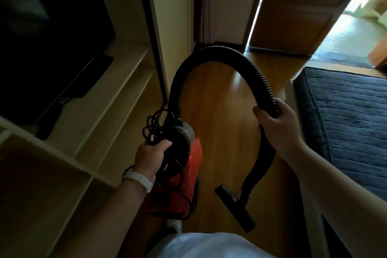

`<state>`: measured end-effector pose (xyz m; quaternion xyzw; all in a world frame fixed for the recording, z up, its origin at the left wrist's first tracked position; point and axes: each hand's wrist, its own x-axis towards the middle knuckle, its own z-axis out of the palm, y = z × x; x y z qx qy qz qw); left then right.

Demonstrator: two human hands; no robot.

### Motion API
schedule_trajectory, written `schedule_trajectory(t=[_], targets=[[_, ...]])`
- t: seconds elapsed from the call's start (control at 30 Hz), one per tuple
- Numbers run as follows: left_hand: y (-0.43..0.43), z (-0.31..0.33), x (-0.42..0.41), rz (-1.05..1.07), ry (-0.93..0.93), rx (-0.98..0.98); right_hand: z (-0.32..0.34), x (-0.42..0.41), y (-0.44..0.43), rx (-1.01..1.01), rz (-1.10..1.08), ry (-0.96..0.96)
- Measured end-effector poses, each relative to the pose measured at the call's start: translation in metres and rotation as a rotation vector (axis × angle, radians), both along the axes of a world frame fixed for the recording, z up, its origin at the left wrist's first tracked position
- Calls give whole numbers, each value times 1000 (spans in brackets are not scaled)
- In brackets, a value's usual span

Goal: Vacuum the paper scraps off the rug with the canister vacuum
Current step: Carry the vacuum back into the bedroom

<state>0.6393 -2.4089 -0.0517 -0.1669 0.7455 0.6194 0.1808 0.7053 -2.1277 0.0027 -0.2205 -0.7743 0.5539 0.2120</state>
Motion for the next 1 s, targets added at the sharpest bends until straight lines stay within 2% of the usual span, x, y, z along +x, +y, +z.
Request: schedule_trajectory(t=[0.17,0.4,0.67,1.0], targets=[[13,5,-105,-107,15,-6,8,-68,-2,26,-120,24],[58,4,-217,-190,46,-9,2,-142,34,-55,-232,25],[167,-9,-331,-203,-7,-32,-25,-269,138,-104,-224,50],[316,26,-447,-180,36,-1,-13,-395,279,-160,-214,89]])
